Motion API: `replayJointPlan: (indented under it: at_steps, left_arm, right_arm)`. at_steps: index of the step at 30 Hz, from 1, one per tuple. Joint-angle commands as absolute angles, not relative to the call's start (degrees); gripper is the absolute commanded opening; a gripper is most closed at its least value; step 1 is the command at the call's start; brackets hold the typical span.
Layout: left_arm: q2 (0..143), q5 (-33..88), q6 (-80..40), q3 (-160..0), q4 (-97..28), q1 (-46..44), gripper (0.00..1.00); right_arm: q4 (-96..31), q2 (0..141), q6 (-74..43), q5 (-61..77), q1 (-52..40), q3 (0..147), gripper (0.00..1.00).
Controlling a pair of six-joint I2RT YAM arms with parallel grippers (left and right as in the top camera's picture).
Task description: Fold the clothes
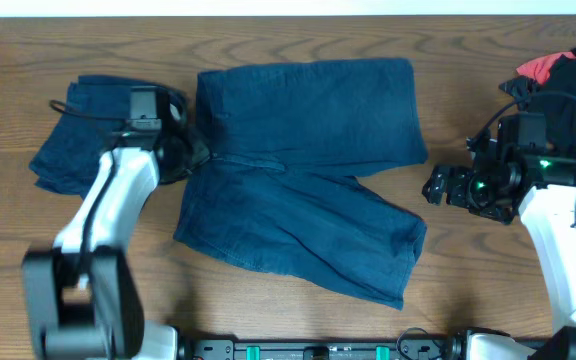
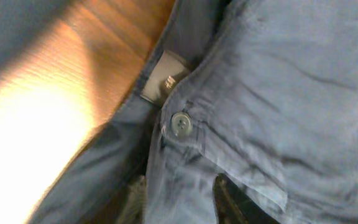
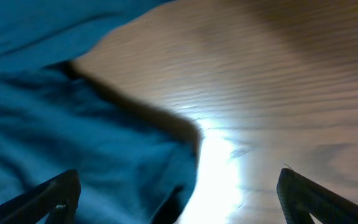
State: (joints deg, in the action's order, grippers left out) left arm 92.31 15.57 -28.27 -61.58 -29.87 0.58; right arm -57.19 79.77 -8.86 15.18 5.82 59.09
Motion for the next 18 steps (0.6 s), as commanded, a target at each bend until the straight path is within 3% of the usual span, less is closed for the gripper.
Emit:
replayJointPlan:
  at_steps: [1, 3, 10, 16, 18]
  left_arm:
    - [83.3, 6.8, -23.8, -62.4, -35.2, 1.0, 0.74]
    - [80.0, 6.7, -24.2, -62.4, -39.7, 0.9, 0.8]
    - [77.4, 7.8, -30.8, -61.1, -56.4, 0.9, 0.8]
    - [77.5, 11.3, -37.1, -53.6, -57.8, 1.0, 0.8]
    - [77.5, 11.4, -40.2, -50.4, -56.3, 1.0, 0.75]
  right_arm:
    - [-60.3, 79.0, -6.5, 21.6, 5.1, 61.1, 0.99]
    - [-62.4, 78.3, -6.5, 21.3, 3.3, 61.0, 0.99]
    - [-63.6, 76.2, -10.8, 17.1, -5.8, 58.3, 0.99]
    - [-63.6, 74.8, -12.3, 9.5, -18.7, 58.0, 0.99]
    - [-63.5, 74.9, -14.8, 7.4, -22.8, 57.9, 0.99]
